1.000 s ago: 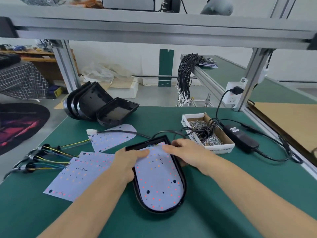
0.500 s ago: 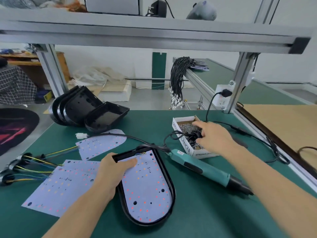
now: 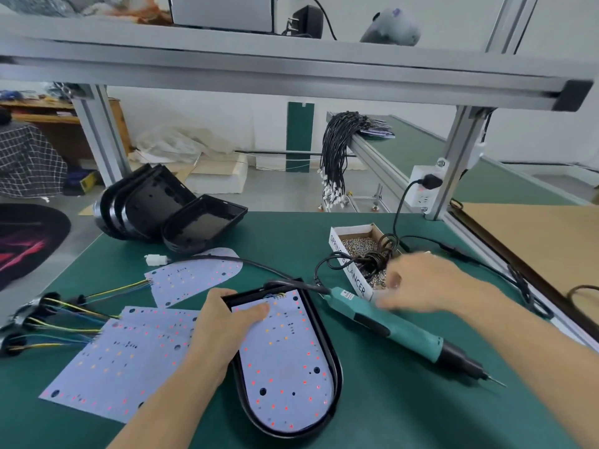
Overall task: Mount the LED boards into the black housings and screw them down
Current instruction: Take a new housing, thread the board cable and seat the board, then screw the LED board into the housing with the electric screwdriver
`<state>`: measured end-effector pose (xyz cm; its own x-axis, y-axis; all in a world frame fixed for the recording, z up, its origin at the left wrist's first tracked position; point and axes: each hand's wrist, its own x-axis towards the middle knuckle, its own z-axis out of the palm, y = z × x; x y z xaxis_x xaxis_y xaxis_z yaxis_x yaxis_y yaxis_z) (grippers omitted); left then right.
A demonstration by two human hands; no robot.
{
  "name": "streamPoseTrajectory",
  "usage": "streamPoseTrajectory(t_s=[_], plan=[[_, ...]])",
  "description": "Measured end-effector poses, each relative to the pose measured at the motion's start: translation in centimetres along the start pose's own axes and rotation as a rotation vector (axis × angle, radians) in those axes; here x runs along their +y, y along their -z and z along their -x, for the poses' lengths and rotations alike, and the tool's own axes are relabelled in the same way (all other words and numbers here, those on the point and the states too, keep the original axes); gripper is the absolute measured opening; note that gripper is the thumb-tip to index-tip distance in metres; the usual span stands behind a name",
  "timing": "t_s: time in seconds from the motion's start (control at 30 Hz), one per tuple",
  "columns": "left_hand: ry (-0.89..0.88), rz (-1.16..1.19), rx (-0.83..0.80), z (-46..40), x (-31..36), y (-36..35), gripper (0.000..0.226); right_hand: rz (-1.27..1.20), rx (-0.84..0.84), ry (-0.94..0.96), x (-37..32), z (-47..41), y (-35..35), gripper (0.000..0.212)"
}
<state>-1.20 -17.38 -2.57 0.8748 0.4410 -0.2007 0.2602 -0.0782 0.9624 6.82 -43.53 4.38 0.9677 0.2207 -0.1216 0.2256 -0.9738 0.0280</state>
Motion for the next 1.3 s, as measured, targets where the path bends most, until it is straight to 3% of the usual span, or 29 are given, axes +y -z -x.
streamPoseTrajectory(t_s=[0.07,0.17,0.3,0.43,0.57,0.77,0.87,1.03,1.17,1.3], plan=[[0.006,0.001,-0.018,-0.1,0.1,0.0,0.039,-0.093,-0.138,-0.005,0.5,2.8,-0.9,0.067],[0.007,0.004,-0.028,-0.3,0.2,0.0,0.038,-0.181,-0.172,-0.005,1.3,5.3,-2.5,0.096],[-0.009,-0.051,-0.055,-0.2,0.3,0.0,0.042,-0.116,-0.182,0.036,1.5,5.6,-3.6,0.065],[-0.011,-0.108,-0.131,-0.1,0.9,-0.1,0.036,-0.365,-0.211,0.035,1.0,5.0,-3.8,0.027],[-0.002,-0.069,-0.161,0.5,0.9,-0.1,0.029,-0.815,-0.039,-0.020,1.6,5.9,-2.7,0.033],[-0.007,-0.029,-0.089,1.2,0.8,-0.8,0.052,-1.473,0.420,-0.077,5.9,5.6,1.2,0.019],[-0.011,0.021,-0.028,1.1,0.7,-1.2,0.044,-1.671,0.630,-0.072,8.0,5.2,2.8,0.023],[-0.039,0.039,0.081,0.4,0.8,-1.7,0.035,-1.922,0.573,-0.020,9.7,5.2,2.0,0.027],[-0.067,-0.135,0.022,0.0,0.8,-1.4,0.031,-2.126,0.563,-0.012,10.5,5.8,0.7,0.027],[-0.062,-0.283,-0.029,-0.1,1.4,-0.8,0.033,-2.130,0.577,0.114,10.7,6.5,0.6,0.023]])
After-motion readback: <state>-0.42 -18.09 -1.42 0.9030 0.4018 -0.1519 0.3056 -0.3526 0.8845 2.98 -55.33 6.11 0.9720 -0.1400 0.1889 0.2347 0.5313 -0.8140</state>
